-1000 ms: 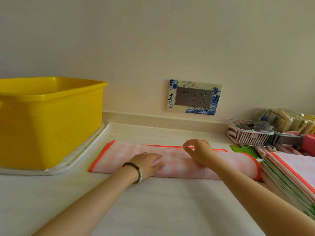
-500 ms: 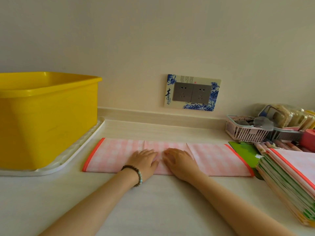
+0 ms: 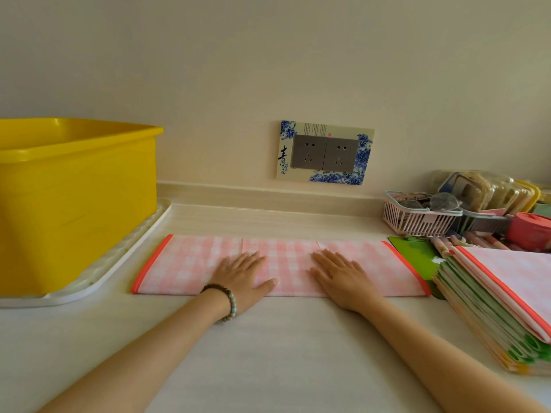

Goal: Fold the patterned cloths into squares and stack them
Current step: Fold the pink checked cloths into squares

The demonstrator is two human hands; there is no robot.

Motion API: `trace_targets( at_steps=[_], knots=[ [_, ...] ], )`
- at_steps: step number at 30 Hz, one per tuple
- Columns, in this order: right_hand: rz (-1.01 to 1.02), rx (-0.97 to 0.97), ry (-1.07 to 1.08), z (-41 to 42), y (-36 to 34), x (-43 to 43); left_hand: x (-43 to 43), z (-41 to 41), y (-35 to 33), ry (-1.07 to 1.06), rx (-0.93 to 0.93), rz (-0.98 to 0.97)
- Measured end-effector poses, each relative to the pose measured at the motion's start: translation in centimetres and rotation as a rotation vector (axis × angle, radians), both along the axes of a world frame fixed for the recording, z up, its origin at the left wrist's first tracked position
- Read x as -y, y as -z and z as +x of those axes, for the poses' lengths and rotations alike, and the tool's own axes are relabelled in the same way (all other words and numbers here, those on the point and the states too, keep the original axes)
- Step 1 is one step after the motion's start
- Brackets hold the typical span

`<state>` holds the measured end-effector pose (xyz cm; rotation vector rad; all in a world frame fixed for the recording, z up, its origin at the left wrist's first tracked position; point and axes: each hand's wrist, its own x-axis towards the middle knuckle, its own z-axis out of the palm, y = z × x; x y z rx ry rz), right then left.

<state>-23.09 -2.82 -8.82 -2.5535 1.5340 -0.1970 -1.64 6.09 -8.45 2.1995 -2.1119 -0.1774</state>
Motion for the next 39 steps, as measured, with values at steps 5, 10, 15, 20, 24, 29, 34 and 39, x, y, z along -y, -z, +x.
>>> trace_targets(
  at_steps=[5, 10, 15, 20, 24, 29, 34, 39],
  knots=[
    [0.02, -0.086, 0.152, -6.5, -0.2, 1.5, 0.1, 0.2, 0.2, -0.003, -0.004, 0.003],
    [0.028, -0.11, 0.212, -8.7, -0.5, 1.8, 0.0, 0.1, 0.1, -0.001, -0.009, -0.001],
    [0.025, -0.03, 0.172, -6.3, -1.6, 0.1, 0.1, 0.1, 0.4, -0.006, -0.006, 0.0],
    [0.003, 0.071, -0.032, 0.8, -1.9, -2.7, 0.1, 0.0, 0.3, -0.01, -0.01, 0.002],
    [0.013, 0.074, -0.083, 3.7, -0.7, -3.6, 0.1, 0.0, 0.3, -0.017, -0.01, 0.008],
    [0.019, 0.012, -0.074, 3.6, -0.2, -3.4, 0.1, 0.1, 0.4, -0.006, -0.018, 0.019],
    [0.015, -0.004, -0.077, 3.6, -0.1, -3.2, -0.7, 2.4, 0.0, 0.002, -0.001, 0.052],
    [0.014, -0.026, -0.086, 3.4, 0.0, -3.0, -2.4, 6.5, -0.1, -0.06, -0.026, 0.064]
  ],
)
